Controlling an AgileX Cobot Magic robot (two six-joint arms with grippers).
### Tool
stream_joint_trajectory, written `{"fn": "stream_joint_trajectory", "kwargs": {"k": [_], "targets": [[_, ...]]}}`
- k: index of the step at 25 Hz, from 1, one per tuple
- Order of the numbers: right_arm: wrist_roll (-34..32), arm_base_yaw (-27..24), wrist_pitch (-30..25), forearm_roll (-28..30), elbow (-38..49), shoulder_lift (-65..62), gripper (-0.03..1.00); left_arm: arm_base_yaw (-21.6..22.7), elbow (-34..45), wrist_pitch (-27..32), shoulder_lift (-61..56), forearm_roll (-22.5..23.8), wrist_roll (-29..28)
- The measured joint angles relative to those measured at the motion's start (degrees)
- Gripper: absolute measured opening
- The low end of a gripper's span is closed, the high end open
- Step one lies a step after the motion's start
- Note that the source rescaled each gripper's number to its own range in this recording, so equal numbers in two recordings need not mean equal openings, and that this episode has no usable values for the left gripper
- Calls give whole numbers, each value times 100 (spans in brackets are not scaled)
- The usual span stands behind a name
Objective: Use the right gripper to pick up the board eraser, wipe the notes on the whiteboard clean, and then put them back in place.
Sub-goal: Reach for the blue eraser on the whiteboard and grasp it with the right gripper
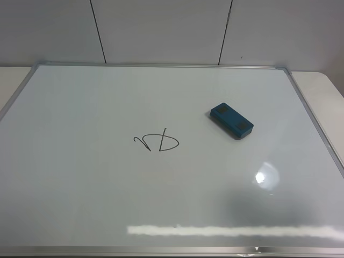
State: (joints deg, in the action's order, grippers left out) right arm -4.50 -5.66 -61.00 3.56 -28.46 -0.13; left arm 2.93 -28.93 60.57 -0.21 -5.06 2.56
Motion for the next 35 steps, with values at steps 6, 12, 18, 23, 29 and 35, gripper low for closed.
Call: {"fn": "stream_joint_trajectory", "kwargs": {"k": [6,12,18,23,29,35], "targets": [[0,0,0,0,0,0,96,0,0,0,0,0,0],[0,28,0,0,0,0,96,0,0,0,0,0,0],[0,68,0,0,0,0,96,0,0,0,0,0,0],[0,68,0,0,0,0,96,0,0,0,0,0,0],[0,68,63,0,-187,516,96,0,0,0,0,0,0],[0,68,225,-5,-602,1581,96,0,0,0,0,0,0]]}}
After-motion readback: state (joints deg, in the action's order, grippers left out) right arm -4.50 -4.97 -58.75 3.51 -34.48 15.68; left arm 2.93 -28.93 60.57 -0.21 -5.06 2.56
